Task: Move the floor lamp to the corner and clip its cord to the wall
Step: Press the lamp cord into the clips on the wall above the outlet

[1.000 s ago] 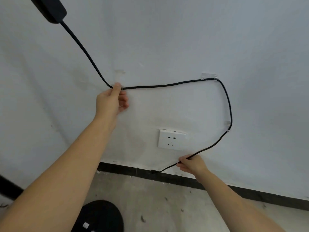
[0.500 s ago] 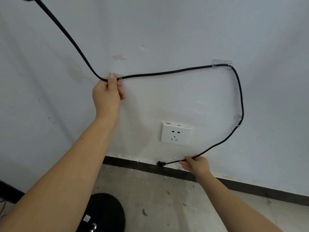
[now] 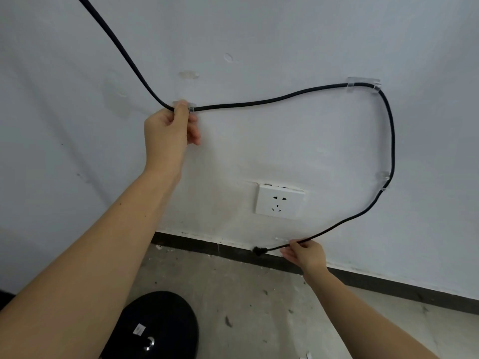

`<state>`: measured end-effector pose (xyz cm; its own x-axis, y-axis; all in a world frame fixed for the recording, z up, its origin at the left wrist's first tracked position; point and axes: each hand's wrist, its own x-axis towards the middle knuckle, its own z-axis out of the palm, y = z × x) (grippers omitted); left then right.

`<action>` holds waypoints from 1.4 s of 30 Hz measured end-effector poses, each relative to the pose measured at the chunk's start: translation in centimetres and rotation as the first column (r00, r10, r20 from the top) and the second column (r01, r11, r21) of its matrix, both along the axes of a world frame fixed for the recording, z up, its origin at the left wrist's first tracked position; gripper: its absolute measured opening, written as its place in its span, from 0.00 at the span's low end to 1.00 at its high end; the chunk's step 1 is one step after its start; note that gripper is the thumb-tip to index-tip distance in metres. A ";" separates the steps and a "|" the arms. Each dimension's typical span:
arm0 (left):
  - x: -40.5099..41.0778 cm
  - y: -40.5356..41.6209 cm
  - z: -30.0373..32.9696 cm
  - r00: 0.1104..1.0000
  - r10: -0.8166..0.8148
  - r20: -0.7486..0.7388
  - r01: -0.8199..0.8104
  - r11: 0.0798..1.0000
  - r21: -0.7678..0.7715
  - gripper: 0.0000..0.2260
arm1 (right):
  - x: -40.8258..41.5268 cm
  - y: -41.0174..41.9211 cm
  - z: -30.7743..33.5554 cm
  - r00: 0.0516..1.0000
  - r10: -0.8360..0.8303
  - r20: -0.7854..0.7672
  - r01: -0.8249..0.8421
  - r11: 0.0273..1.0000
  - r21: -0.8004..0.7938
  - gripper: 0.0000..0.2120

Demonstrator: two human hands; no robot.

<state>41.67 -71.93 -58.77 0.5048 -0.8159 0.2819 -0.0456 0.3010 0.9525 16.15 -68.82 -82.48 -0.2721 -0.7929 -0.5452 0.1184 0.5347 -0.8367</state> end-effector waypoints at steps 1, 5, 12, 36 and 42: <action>0.0 0.0 0.0 1.000 -0.007 0.003 0.007 1.000 -0.002 0.16 | 0.0 0.0 0.2 0.999 -0.004 0.050 0.005 1.000 -0.007 0.06; -0.1 0.2 -0.1 1.000 -0.015 -0.001 0.015 1.000 -0.015 0.17 | 0.0 0.3 0.7 0.980 -0.086 0.179 0.096 0.994 -0.049 0.04; -0.3 0.3 -0.2 1.000 -0.011 -0.012 0.011 1.000 -0.015 0.17 | 0.2 0.3 -0.4 0.963 -0.221 0.155 0.232 0.971 -0.055 0.09; -0.2 0.2 -0.1 1.000 -0.014 0.012 0.014 1.000 -0.004 0.16 | 1.4 0.3 -1.7 0.969 -0.241 -0.059 0.238 0.970 -0.053 0.08; 0.4 0.3 -0.4 0.994 0.009 0.106 -0.007 1.000 -0.017 0.16 | 1.0 0.1 -1.4 0.966 -0.259 -0.016 0.259 0.962 0.080 0.04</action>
